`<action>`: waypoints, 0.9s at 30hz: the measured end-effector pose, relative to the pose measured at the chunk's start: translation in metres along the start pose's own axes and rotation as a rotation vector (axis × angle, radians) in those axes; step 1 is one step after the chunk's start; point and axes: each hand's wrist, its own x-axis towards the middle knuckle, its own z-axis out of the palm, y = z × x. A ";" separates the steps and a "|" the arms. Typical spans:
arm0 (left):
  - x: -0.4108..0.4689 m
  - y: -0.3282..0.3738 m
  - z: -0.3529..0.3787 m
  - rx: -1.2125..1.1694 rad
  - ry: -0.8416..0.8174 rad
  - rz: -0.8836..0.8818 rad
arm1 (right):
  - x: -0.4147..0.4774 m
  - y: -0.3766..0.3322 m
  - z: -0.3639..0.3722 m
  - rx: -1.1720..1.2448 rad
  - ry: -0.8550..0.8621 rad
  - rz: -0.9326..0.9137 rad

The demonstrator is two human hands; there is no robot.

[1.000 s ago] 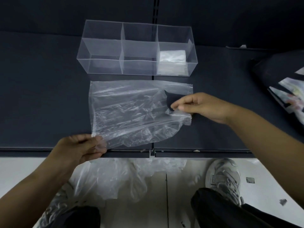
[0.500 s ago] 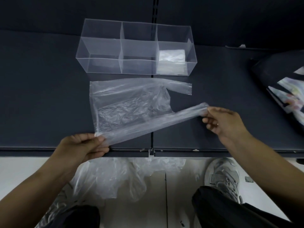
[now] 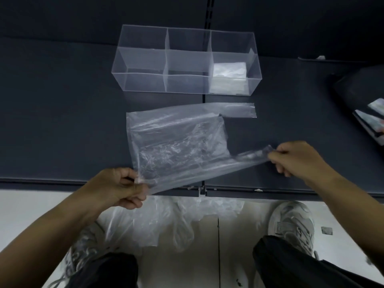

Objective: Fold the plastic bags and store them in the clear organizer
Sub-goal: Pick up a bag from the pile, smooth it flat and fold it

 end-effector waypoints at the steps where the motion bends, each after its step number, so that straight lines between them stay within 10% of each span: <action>1: -0.002 0.001 -0.003 0.061 -0.008 -0.013 | -0.002 0.000 -0.007 -0.146 -0.055 0.012; 5: -0.005 0.007 -0.010 0.433 0.339 0.208 | -0.025 -0.025 -0.035 -0.724 0.010 0.015; 8: 0.000 0.021 0.006 0.645 0.768 0.713 | -0.045 -0.073 -0.015 -0.557 0.245 -0.350; 13: 0.036 0.026 0.039 1.020 0.450 0.694 | -0.050 -0.149 0.095 -0.408 0.037 -0.974; 27: 0.056 0.011 -0.003 1.134 0.561 0.624 | 0.035 -0.021 0.048 -0.512 0.400 -0.426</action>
